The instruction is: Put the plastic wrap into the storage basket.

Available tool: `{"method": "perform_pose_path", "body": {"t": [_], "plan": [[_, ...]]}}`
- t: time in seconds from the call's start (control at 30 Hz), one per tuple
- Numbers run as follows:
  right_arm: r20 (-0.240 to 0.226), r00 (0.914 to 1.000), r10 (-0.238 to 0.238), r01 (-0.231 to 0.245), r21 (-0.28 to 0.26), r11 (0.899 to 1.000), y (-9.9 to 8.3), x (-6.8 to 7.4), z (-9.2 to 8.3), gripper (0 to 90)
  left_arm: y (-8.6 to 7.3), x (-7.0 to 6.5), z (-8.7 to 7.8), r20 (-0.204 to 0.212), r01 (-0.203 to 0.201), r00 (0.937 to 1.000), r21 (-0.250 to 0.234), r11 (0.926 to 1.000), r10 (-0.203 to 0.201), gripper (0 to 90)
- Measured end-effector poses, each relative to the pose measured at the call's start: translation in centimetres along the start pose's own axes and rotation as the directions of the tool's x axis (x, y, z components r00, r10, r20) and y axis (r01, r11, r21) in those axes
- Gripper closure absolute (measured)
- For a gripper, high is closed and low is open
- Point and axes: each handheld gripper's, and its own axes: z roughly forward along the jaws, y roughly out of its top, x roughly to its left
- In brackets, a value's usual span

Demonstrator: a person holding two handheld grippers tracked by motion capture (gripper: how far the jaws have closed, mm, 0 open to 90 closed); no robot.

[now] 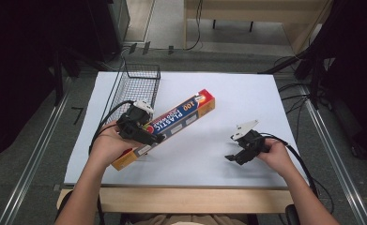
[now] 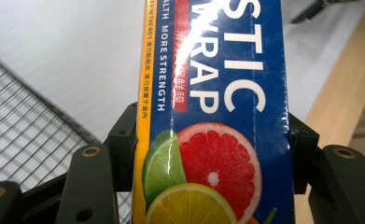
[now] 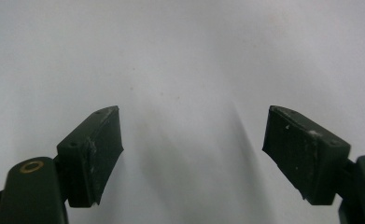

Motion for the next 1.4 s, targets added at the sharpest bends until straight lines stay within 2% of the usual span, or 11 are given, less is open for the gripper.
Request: {"method": "perform_pose_path", "body": {"t": [0.13, 0.37, 0.47, 0.6, 0.7, 0.83, 1.03, 1.13, 1.2, 1.33, 1.4], "plan": [[-0.001, 1.0000, 0.005, -0.005, -0.014, 1.000, 0.3, -0.1, -0.1, 20.3, -0.2, 0.9, -0.2, -0.023, 0.037, 0.9990, 0.001, 0.9993, -0.037, 40.0], [-0.004, 0.9998, -0.018, 0.018, 0.004, 1.000, 0.4, 0.1, 0.2, 20.3, -0.4, 2.4, -1.0, -0.052, 0.098, 0.9938, -0.004, 0.9952, -0.098, 40.1], [-0.002, 0.9995, -0.033, 0.033, -0.008, 0.999, 0.6, 0.4, 0.1, 20.3, -0.1, 3.3, -1.1, -0.066, 0.131, 0.9891, -0.011, 0.9913, -0.132, 40.1], [0.004, 0.9997, -0.024, 0.024, -0.016, 1.000, 0.6, 0.3, -0.1, 20.3, 0.5, 4.3, -1.2, -0.110, 0.171, 0.9790, -0.012, 0.9851, -0.172, 40.1], [0.005, 0.9998, -0.021, 0.021, -0.015, 1.000, 0.6, 0.3, -0.1, 20.3, 0.8, 5.1, -1.2, -0.125, 0.196, 0.9724, -0.023, 0.9803, -0.197, 40.1], [0.010, 0.9994, -0.032, 0.033, -0.006, 0.999, 0.6, 0.4, 0.0, 20.3, 1.3, 5.8, -1.1, -0.186, 0.225, 0.9563, -0.024, 0.9740, -0.226, 40.1], [0.011, 0.9995, -0.028, 0.028, -0.001, 1.000, 0.5, 0.3, 0.0, 20.3, 1.6, 7.0, -1.2, -0.230, 0.283, 0.9301, -0.050, 0.9579, -0.287, 40.1], [0.010, 0.9995, -0.031, 0.031, 0.005, 1.000, 0.5, 0.4, 0.0, 20.3, 1.7, 7.6, -1.3, -0.271, 0.314, 0.9085, -0.059, 0.9476, -0.318, 40.1], [0.009, 0.9995, -0.031, 0.031, 0.005, 1.000, 0.5, 0.3, 0.0, 20.3, 1.8, 8.1, -1.3, -0.286, 0.327, 0.8988, -0.065, 0.9426, -0.332, 40.1], [0.022, 0.9995, -0.024, 0.024, 0.006, 1.000, 0.5, 0.3, 0.0, 20.3, 2.0, 9.0, -1.0, -0.327, 0.367, 0.8673, -0.089, 0.9259, -0.375, 40.1], [0.031, 0.9993, -0.022, 0.022, 0.002, 1.000, 0.5, 0.3, -0.2, 20.3, 2.1, 9.4, -0.8, -0.338, 0.379, 0.8570, -0.098, 0.9203, -0.389, 40.2]]}}
